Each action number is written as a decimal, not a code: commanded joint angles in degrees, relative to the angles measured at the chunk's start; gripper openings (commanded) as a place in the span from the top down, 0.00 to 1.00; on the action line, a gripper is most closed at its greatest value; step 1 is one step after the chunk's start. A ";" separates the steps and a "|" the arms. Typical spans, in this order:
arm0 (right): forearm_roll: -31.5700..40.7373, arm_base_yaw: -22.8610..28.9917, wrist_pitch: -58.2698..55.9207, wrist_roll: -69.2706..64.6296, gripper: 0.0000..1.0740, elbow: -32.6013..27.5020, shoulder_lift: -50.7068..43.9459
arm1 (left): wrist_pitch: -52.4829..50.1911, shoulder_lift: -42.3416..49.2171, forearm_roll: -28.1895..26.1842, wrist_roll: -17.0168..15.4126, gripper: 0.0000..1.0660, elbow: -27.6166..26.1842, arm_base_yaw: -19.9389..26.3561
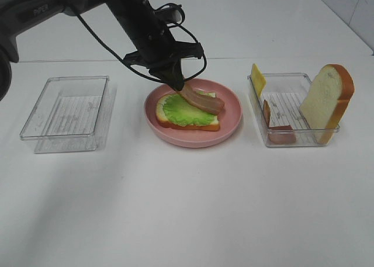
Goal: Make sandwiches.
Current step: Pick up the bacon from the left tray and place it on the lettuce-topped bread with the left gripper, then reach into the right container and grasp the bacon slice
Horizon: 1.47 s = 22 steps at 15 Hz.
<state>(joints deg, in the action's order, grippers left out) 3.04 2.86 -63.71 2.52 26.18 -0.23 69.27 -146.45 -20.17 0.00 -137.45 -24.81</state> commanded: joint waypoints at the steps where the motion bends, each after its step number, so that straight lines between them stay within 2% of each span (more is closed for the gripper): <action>1: 0.06 -0.11 0.46 0.06 0.10 -0.23 -1.49 | 1.60 -0.80 0.00 -0.63 1.00 -0.11 -0.11; 3: 0.06 -0.11 0.46 0.06 0.10 -0.23 -1.49 | 1.03 -0.80 2.35 -2.41 1.00 -0.11 -0.23; 4: 0.06 -0.11 0.46 0.06 0.10 -0.23 -1.49 | 1.26 -0.80 3.55 -3.15 0.95 -0.11 -0.23; 6: 0.06 -0.11 0.46 0.06 0.10 -0.23 -1.49 | 1.60 -0.74 4.47 -3.55 0.77 -0.11 -0.23; 7: 0.06 -0.11 0.46 0.06 0.10 -0.23 -1.49 | 1.72 -0.34 4.64 -4.18 0.56 -0.11 -0.29; 8: 0.06 -0.11 0.46 0.06 0.10 -0.23 -1.49 | 1.72 1.03 6.82 -6.59 0.19 -0.11 -0.34; 9: 0.06 -0.11 0.46 0.06 0.10 -0.23 -1.49 | 2.06 2.18 8.25 -6.76 0.05 -0.17 -0.34; 12: 0.06 -0.11 0.46 0.06 0.10 -0.23 -1.49 | 6.02 6.13 14.27 -6.76 0.05 -0.17 -0.34; 13: 0.06 -0.11 0.46 0.06 0.10 -0.23 -1.49 | 6.02 9.40 18.22 -5.44 0.05 -0.06 0.34; 14: 0.06 -0.11 0.46 0.06 0.10 -0.23 -1.49 | 6.02 10.08 19.25 -4.81 0.05 0.00 0.69; 16: 0.06 -0.11 0.46 0.06 0.10 -0.23 -1.49 | 6.02 12.61 23.49 -3.15 0.05 0.00 4.76; 17: 0.06 -0.11 0.46 0.06 0.10 -0.23 -1.49 | 6.02 13.41 23.66 -3.15 0.05 0.00 6.13; 18: 0.06 -0.11 0.46 0.06 0.10 -0.23 -1.49 | 6.02 16.04 21.77 -2.52 0.06 0.00 13.12; 20: 0.06 -0.11 0.46 0.06 0.10 -0.23 -1.49 | 6.02 17.36 21.14 -0.63 0.06 0.00 17.30; 22: 0.06 -0.11 0.46 0.06 0.10 -0.23 -1.49 | 6.02 20.11 17.36 0.00 0.06 3.38 22.80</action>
<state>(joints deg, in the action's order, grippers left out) 3.04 2.86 -63.71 2.52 26.18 -0.23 69.56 -126.74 -1.15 -0.40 -134.07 -2.06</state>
